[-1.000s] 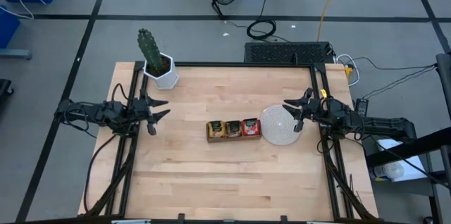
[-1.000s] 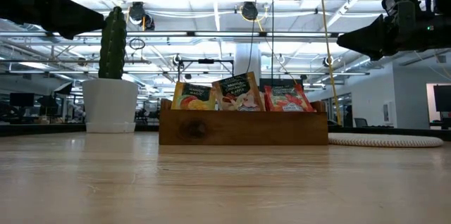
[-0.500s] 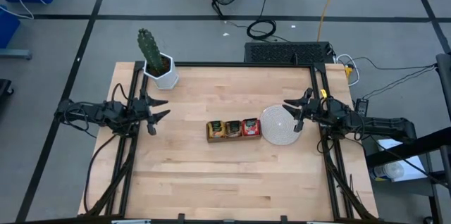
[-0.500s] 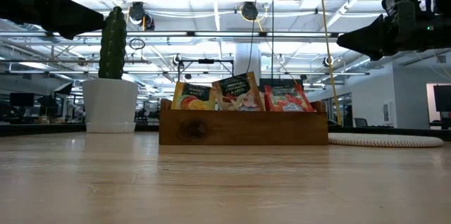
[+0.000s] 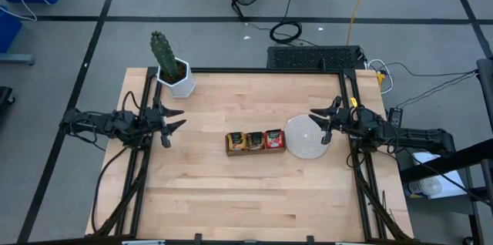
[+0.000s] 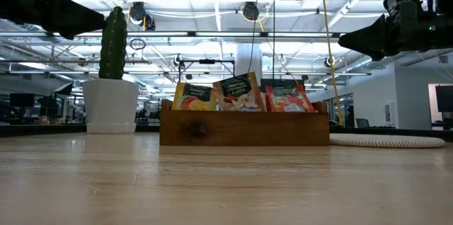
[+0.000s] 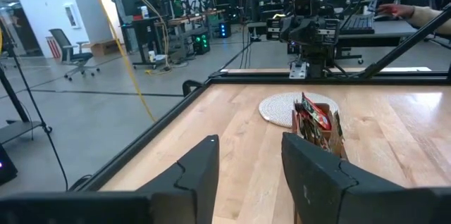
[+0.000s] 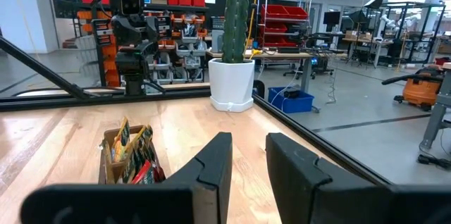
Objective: Pick & Place Tea
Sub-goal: Return to Home Position
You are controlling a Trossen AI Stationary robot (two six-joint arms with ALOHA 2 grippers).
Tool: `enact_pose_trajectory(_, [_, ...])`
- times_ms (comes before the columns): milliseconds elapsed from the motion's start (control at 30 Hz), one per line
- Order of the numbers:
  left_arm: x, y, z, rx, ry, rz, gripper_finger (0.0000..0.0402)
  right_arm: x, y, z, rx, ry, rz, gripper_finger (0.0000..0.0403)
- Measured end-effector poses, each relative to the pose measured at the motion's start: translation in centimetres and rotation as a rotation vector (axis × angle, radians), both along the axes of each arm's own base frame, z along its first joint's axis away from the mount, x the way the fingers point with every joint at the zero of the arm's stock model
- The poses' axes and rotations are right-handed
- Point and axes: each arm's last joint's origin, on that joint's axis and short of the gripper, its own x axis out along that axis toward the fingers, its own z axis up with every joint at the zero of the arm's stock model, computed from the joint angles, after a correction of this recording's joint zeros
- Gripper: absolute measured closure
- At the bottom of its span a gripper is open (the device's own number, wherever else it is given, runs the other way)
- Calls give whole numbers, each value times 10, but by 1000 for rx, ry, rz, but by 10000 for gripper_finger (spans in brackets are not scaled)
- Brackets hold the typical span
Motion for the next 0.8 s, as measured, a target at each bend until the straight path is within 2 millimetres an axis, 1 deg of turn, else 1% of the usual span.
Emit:
enact_pose_trajectory(167, [0,0,0,0,0,0,245,0,0,0,0,0,0,328])
enact_pose_trajectory(567, [0,0,0,0,0,0,223,0,0,0,0,0,0,328])
enact_pose_trajectory(800, [0,0,0,0,0,0,229,0,0,0,0,0,0,328])
